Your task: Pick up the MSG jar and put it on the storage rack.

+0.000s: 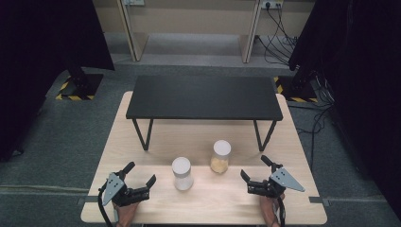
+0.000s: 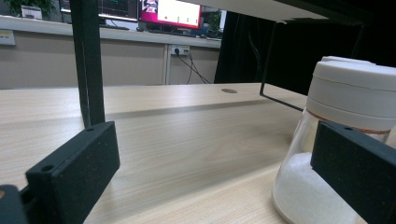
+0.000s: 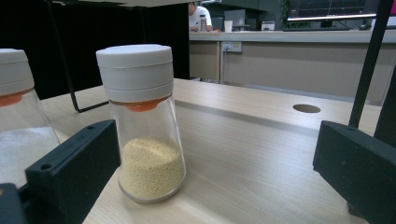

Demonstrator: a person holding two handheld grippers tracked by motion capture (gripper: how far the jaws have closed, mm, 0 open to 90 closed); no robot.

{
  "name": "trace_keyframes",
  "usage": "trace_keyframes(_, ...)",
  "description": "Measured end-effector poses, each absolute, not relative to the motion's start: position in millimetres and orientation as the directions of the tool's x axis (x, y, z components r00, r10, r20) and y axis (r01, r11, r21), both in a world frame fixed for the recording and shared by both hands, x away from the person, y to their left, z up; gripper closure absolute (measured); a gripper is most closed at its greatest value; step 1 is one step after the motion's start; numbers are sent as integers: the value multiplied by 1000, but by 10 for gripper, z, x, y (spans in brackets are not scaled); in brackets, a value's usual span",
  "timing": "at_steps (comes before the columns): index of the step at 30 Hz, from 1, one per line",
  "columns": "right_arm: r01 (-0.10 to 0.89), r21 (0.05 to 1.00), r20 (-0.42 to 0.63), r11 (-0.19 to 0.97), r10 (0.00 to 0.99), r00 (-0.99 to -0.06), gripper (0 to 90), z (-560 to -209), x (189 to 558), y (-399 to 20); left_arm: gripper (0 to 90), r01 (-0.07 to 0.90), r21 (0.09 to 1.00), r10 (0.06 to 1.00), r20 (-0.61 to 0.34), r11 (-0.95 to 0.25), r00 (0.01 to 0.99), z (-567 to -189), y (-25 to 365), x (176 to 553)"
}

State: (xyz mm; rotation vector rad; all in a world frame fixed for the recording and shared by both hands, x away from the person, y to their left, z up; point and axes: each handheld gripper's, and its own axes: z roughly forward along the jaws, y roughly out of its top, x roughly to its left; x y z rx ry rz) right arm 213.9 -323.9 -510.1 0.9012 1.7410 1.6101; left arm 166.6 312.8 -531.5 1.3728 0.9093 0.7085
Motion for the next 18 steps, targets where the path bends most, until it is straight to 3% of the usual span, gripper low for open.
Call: trace_keyframes(18,85,995,16,43,804,-595,6,-5093,2143,-3232,3,86,992,859,-120,88,498,-5313,3124,1659)
